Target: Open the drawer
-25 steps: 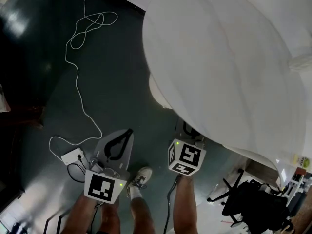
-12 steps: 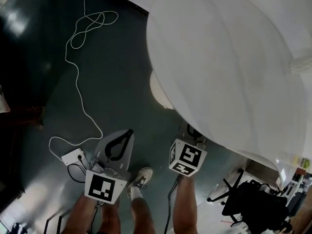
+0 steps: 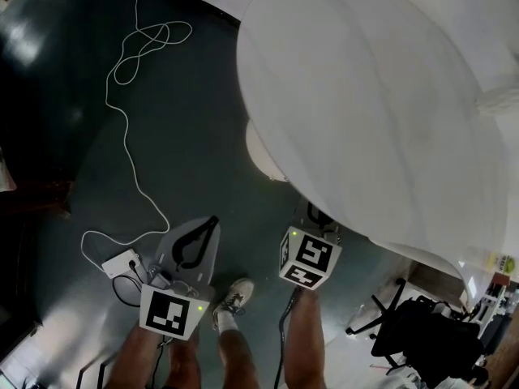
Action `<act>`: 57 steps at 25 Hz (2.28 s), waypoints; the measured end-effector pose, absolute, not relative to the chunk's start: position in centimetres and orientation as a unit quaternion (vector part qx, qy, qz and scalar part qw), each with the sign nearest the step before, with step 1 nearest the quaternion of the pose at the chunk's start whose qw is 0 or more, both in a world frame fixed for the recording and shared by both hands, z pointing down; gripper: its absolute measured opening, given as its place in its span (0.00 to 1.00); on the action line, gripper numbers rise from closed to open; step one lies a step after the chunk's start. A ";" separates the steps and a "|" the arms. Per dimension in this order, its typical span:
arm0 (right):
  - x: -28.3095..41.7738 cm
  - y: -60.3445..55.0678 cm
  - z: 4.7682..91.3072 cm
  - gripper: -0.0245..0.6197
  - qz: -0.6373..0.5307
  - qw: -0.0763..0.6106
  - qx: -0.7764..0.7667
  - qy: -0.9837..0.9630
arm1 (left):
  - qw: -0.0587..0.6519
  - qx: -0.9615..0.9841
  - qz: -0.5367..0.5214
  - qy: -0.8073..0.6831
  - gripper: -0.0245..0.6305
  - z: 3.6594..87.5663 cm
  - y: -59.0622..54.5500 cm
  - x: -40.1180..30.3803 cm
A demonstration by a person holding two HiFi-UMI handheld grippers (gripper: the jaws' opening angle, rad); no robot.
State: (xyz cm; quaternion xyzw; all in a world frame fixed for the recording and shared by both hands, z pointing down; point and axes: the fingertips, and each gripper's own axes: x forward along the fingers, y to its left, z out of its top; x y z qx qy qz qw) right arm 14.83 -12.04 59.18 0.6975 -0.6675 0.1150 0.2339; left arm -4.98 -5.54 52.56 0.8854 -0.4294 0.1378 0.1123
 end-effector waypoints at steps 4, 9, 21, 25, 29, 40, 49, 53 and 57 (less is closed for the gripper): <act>15.0 -12.1 59.1 0.19 0.122 0.231 0.696 -0.669 | 0.110 0.886 0.138 -0.429 0.05 52.4 -5.3 -5.0; 15.2 -12.0 59.3 0.19 0.123 0.234 0.693 -0.670 | 0.109 0.885 0.134 -0.431 0.05 52.2 -4.9 -5.0; 15.1 -11.9 59.2 0.19 0.122 0.233 0.697 -0.667 | 0.109 0.885 0.133 -0.432 0.05 52.1 -4.5 -5.8; 14.3 -10.7 59.2 0.19 0.112 0.236 0.693 -0.672 | 0.111 0.885 0.137 -0.431 0.05 52.2 -4.4 -6.2; 12.7 -7.4 59.4 0.19 0.110 0.228 0.690 -0.678 | 0.104 0.888 0.135 -0.428 0.05 51.7 -4.4 -6.1; 9.1 -1.3 59.4 0.19 0.121 0.222 0.690 -0.678 | 0.097 0.894 0.137 -0.416 0.05 51.2 -2.1 -5.9; 6.8 3.1 59.7 0.19 0.133 0.216 0.694 -0.674 | 0.117 0.888 0.156 -0.416 0.05 53.0 0.8 -7.4; 6.0 4.5 59.6 0.19 0.130 0.221 0.688 -0.678 | 0.128 0.885 0.162 -0.417 0.05 53.7 1.6 -7.8; 5.2 5.8 59.6 0.19 0.133 0.220 0.687 -0.679 | 0.136 0.885 0.167 -0.413 0.05 54.1 2.3 -7.8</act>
